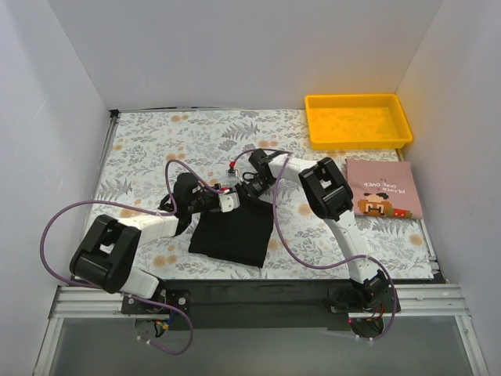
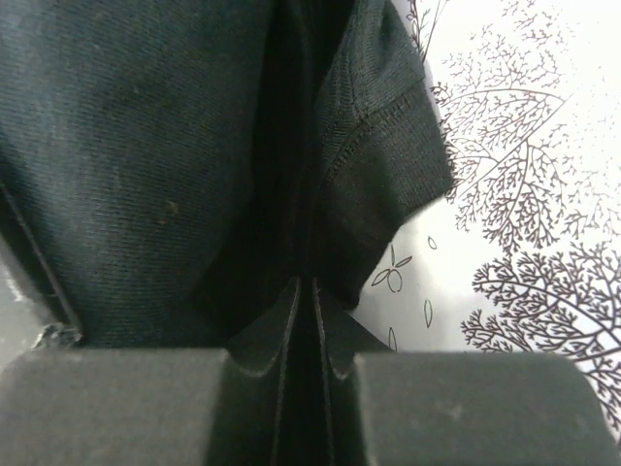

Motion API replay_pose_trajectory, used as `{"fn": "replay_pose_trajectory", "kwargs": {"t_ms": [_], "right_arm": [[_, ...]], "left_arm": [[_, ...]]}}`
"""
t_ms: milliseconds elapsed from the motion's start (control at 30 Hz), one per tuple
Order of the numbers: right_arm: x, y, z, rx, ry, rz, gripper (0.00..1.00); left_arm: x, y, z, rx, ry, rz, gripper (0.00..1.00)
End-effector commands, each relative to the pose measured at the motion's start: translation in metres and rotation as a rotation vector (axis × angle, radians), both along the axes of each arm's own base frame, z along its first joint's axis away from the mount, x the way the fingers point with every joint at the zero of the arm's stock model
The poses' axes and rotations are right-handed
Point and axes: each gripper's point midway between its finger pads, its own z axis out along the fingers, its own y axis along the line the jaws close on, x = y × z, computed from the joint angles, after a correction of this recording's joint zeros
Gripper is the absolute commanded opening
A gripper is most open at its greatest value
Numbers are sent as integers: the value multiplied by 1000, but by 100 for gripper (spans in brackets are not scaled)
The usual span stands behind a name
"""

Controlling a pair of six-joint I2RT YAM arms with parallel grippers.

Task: Fold and stack the t-shirts
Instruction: Fold the tshirt

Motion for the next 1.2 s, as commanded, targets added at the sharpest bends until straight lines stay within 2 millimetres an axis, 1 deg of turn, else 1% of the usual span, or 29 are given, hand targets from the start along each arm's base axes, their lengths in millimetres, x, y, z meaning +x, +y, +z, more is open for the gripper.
{"fn": "replay_pose_trajectory", "kwargs": {"t_ms": [0, 100, 133, 167, 200, 267, 300, 333, 400, 433, 500, 533, 633, 667, 700, 733, 767, 800, 833, 867, 900, 933, 967, 1000, 1033, 1067, 1100, 1133, 1167], "right_arm": [[2, -14, -36, -117, -82, 23, 15], [6, -13, -33, -116, -98, 21, 15], [7, -13, -30, -118, -111, 23, 16], [8, -13, -27, -117, -120, 20, 18], [11, -13, -26, -126, -139, 19, 20], [15, -12, -16, -124, -178, 18, 21], [19, -12, -13, -132, -203, 16, 22], [23, -10, -4, -122, -232, 13, 24], [29, -11, 5, -130, -267, 9, 27], [34, -8, 16, -117, -303, 6, 28], [44, -11, 22, -146, -364, -1, 32], [49, -10, 29, -149, -401, -3, 32], [72, -15, 43, -188, -546, -11, 36], [82, -15, 53, -182, -601, -14, 37], [86, -18, 57, -194, -623, -14, 42], [98, -24, 64, -217, -674, -31, 46], [105, -28, 71, -226, -703, -42, 49], [116, -32, 85, -227, -754, -58, 59], [125, -44, 91, -237, -759, -84, 63], [129, -51, 95, -241, -760, -97, 67], [130, -58, 103, -235, -764, -107, 71], [132, -74, 104, -250, -739, -124, 72], [129, -80, 103, -256, -719, -126, 73], [124, -86, 109, -248, -704, -131, 75], [116, -98, 97, -272, -652, -129, 75], [108, -104, 94, -279, -621, -122, 75], [100, -106, 97, -264, -594, -121, 75], [87, -113, 86, -276, -532, -119, 75], [80, -114, 84, -272, -502, -118, 75]], "left_arm": [[17, -1, 28, -27, -115, 20, 0], [9, -2, 22, -11, -90, -9, 1], [6, -2, 18, -2, -78, -19, 7], [6, -1, 19, -6, -73, -12, 19], [8, -1, 22, -12, -71, 4, 23], [10, 2, 24, -19, -28, 38, 29], [10, 3, 34, -33, -28, 49, 33], [9, 3, 40, -32, 1, 52, 34], [3, 5, 48, -46, 43, 54, 34], [-3, 8, 56, -54, 58, 56, 35], [-13, 10, 63, -71, 97, 60, 36], [-19, 14, 68, -79, 124, 71, 36], [-29, 21, 73, -102, 219, 102, 36], [-32, 22, 79, -122, 260, 125, 37], [-32, 24, 82, -145, 304, 155, 38], [-34, 30, 78, -144, 357, 181, 38], [-29, 31, 87, -157, 377, 193, 42], [-30, 32, 88, -167, 423, 186, 43], [-28, 43, 85, -180, 504, 226, 45], [-23, 47, 74, -174, 575, 235, 50], [-15, 52, 86, -196, 596, 230, 51], [-15, 58, 77, -184, 669, 252, 53], [-11, 61, 70, -176, 714, 263, 55], [2, 62, 68, -166, 749, 269, 57], [1, 68, 59, -158, 829, 282, 59], [6, 69, 57, -148, 845, 277, 60], [8, 70, 54, -140, 873, 275, 61], [16, 72, 45, -126, 932, 283, 62], [18, 73, 41, -120, 956, 281, 63]]}}
